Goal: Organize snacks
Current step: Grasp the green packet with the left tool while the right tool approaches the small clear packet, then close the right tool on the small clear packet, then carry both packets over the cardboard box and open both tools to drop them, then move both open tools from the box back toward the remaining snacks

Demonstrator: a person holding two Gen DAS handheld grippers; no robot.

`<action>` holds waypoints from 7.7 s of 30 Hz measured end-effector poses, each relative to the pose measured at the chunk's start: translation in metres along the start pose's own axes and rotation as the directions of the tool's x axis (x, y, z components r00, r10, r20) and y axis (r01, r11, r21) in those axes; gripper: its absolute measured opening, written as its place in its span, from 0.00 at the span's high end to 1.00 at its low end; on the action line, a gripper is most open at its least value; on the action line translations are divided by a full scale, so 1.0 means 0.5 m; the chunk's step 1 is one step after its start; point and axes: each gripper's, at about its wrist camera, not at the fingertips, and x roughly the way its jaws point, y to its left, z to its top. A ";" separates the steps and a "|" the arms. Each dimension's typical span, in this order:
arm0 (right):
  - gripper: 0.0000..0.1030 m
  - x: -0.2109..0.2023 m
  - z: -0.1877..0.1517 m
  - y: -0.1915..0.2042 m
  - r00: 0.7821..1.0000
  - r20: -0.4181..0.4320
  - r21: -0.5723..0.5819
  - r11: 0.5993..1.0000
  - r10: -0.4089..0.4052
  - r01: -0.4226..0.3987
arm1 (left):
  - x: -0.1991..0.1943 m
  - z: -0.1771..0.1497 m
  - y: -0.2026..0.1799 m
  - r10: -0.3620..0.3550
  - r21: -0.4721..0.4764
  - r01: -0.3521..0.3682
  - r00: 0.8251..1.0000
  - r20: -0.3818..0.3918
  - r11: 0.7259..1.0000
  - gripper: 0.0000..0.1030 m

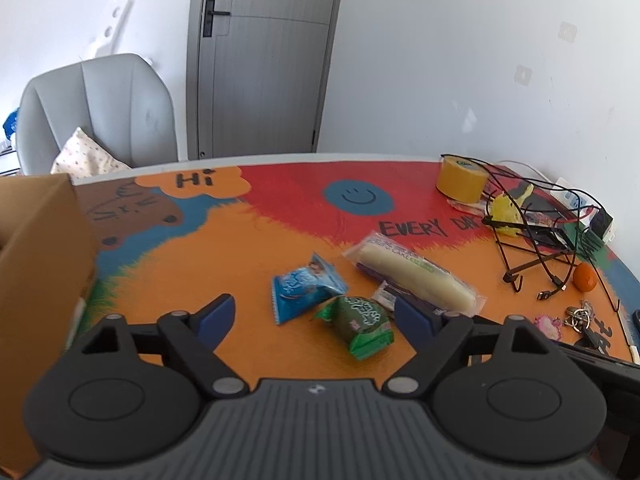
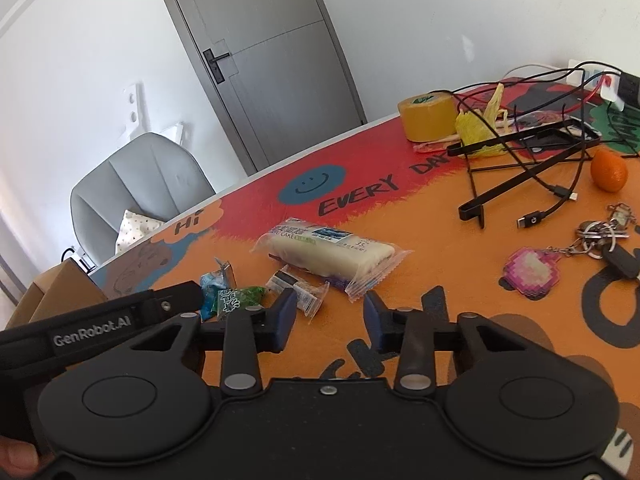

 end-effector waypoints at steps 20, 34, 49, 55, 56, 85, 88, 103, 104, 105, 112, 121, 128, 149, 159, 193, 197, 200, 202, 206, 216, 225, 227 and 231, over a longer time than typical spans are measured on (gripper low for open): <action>0.71 0.051 0.011 -0.008 1.000 -0.012 0.025 0.999 -0.028 0.028 | 0.097 -0.023 -0.012 -0.012 -0.136 0.004 0.998 -0.061 0.991 0.50; 0.70 0.071 0.012 0.028 1.000 -0.023 -0.007 1.000 -0.001 0.001 | 0.066 -0.019 0.019 -0.026 -0.145 0.018 0.998 -0.050 0.989 0.68; 0.57 0.089 0.022 0.065 0.999 0.007 -0.028 0.999 0.032 -0.032 | 0.036 -0.013 0.071 0.020 -0.161 -0.023 1.000 -0.020 0.987 0.68; 0.57 0.084 0.030 0.094 0.997 0.044 -0.048 0.997 0.056 -0.053 | 0.024 -0.011 0.102 0.049 -0.178 -0.050 0.999 -0.015 0.983 0.68; 0.57 0.087 0.032 0.100 0.997 0.040 -0.056 0.997 0.063 -0.061 | 0.023 -0.010 0.106 0.050 -0.180 -0.052 0.999 -0.014 0.982 0.68; 0.81 0.045 -0.008 0.147 1.000 -0.025 -0.086 0.996 0.000 -0.002 | -0.078 0.001 0.152 0.052 -0.172 -0.041 0.997 0.060 0.984 0.68; 0.81 0.026 -0.008 0.164 1.000 -0.009 -0.087 0.996 0.013 -0.014 | -0.098 0.008 0.160 0.058 -0.168 -0.044 0.995 0.076 0.985 0.68; 0.81 -0.029 0.012 0.264 0.991 0.063 -0.122 0.987 0.114 -0.106 | -0.198 0.041 0.221 0.094 -0.180 -0.065 0.982 0.161 0.982 0.68; 0.81 -0.030 0.012 0.270 0.991 0.065 -0.125 0.986 0.120 -0.111 | -0.203 0.043 0.226 0.098 -0.181 -0.067 0.981 0.165 0.981 0.68; 0.81 -0.031 0.013 0.276 0.990 0.066 -0.127 0.985 0.125 -0.116 | -0.208 0.044 0.231 0.101 -0.182 -0.070 0.981 0.168 0.981 0.68; 0.81 -0.039 0.015 0.317 0.984 0.078 -0.149 0.978 0.161 -0.148 | -0.237 0.052 0.268 0.127 -0.196 -0.089 0.973 0.192 0.976 0.68; 0.81 -0.037 0.013 0.376 0.971 0.075 -0.185 0.960 0.225 -0.208 | -0.257 0.060 0.332 0.164 -0.223 -0.120 0.968 0.191 0.968 0.68; 0.81 -0.025 0.012 0.430 0.960 0.066 -0.213 0.944 0.271 -0.252 | -0.261 0.064 0.380 0.188 -0.241 -0.143 0.966 0.175 0.960 0.68; 0.81 0.030 0.013 0.552 0.954 0.009 -0.283 0.915 0.301 -0.286 | -0.235 0.075 0.518 0.204 -0.357 -0.150 0.972 0.117 0.922 0.61; 0.68 0.044 0.010 0.572 0.941 -0.043 -0.261 0.905 0.337 -0.336 | -0.261 0.069 0.553 0.242 -0.401 -0.173 0.961 0.130 0.900 0.49; 0.21 -0.033 0.037 0.362 0.982 0.026 -0.183 0.967 0.185 -0.177 | -0.246 0.055 0.370 0.270 -0.290 -0.231 0.958 0.101 0.929 0.11; 0.14 -0.036 0.035 0.337 0.990 0.041 -0.193 0.974 0.132 -0.122 | -0.235 0.052 0.336 0.256 -0.250 -0.225 0.962 0.097 0.942 0.11; 0.13 -0.039 0.038 0.313 0.994 0.049 -0.188 0.978 0.102 -0.091 | -0.226 0.053 0.313 0.248 -0.234 -0.221 0.965 0.090 0.947 0.11; 0.12 -0.041 0.042 0.294 0.995 0.053 -0.183 0.980 0.083 -0.072 | -0.219 0.055 0.297 0.242 -0.223 -0.217 0.966 0.088 0.950 0.11; 0.12 -0.043 0.050 0.255 0.997 0.061 -0.167 0.985 0.053 -0.042 | -0.202 0.058 0.260 0.225 -0.195 -0.204 0.970 0.089 0.959 0.11; 0.12 -0.021 0.067 0.172 0.998 0.067 -0.118 0.993 -0.009 0.017 | -0.148 0.070 0.166 0.175 -0.117 -0.164 0.981 0.085 0.979 0.11; 0.12 0.025 0.072 0.117 0.997 0.054 -0.117 0.991 -0.063 0.069 | -0.075 0.074 0.100 0.158 -0.043 -0.156 0.986 0.060 0.987 0.11; 0.12 0.038 0.072 0.109 0.996 0.048 -0.124 0.989 -0.071 0.076 | -0.058 0.076 0.089 0.160 -0.032 -0.159 0.986 0.054 0.987 0.11; 0.14 0.066 0.071 0.097 0.996 0.034 -0.141 0.986 -0.088 0.092 | -0.028 0.075 0.078 0.160 -0.024 -0.159 0.986 0.043 0.987 0.11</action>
